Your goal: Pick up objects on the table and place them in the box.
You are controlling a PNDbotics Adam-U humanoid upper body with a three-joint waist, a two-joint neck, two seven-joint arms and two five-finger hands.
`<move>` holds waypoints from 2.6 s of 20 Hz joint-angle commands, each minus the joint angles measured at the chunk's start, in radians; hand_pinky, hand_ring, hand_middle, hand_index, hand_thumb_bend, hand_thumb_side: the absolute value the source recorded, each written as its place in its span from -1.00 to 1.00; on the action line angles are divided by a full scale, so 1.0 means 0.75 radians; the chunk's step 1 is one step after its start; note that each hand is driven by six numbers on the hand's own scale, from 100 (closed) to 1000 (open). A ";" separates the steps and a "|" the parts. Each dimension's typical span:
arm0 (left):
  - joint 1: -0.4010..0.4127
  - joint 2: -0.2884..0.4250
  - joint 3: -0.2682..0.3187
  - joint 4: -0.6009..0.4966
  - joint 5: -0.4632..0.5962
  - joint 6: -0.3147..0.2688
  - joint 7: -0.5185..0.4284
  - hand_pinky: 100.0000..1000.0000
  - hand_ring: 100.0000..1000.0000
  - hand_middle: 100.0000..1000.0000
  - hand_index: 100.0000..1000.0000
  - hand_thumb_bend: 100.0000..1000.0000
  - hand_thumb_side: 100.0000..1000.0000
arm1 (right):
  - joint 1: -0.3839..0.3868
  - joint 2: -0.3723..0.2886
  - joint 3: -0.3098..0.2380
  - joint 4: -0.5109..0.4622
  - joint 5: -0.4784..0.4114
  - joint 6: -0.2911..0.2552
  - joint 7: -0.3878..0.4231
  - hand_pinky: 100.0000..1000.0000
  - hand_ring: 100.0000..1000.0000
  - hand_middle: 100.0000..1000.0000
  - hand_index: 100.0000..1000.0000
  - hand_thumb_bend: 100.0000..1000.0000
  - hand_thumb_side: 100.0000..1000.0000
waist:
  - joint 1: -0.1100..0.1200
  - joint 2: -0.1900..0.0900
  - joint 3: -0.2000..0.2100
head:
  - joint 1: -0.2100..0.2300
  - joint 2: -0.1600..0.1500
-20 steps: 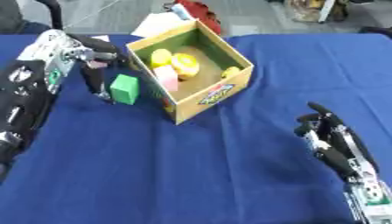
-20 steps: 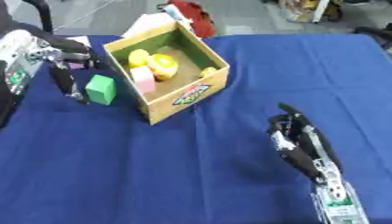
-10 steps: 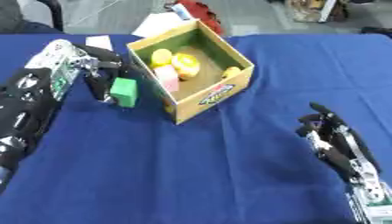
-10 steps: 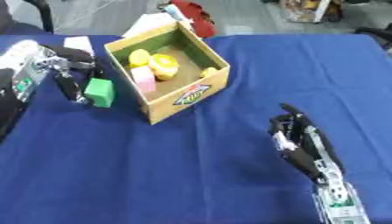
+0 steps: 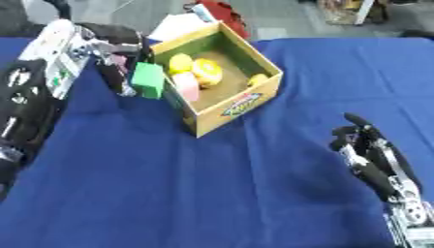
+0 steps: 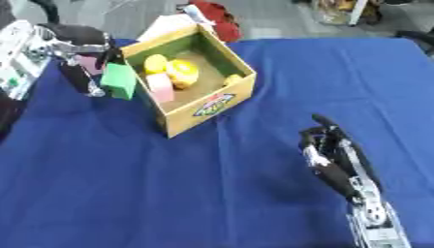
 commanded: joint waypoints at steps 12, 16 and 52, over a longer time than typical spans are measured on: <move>-0.093 -0.291 -0.111 0.264 -0.242 -0.049 0.342 0.39 0.07 0.03 0.33 -0.63 -0.82 | -0.013 -0.001 0.015 -0.002 0.006 -0.004 0.018 0.23 0.14 0.24 0.83 -1.00 -0.27 | -0.016 -0.018 -0.069 | 0.039 0.002; -0.080 -0.258 -0.149 0.270 -0.243 -0.111 0.143 0.45 0.19 0.20 0.48 -0.44 -0.79 | -0.014 -0.006 0.009 -0.003 0.006 -0.002 0.011 0.23 0.14 0.24 0.83 -1.00 -0.26 | -0.010 -0.014 -0.064 | 0.030 0.000; -0.107 0.139 0.320 0.702 -0.294 0.322 0.432 0.62 0.57 0.62 0.84 -0.10 -0.49 | -0.028 -0.026 0.013 0.025 0.011 -0.003 0.009 0.23 0.13 0.24 0.83 -1.00 -0.21 | -0.015 0.040 -0.116 | 0.049 -0.042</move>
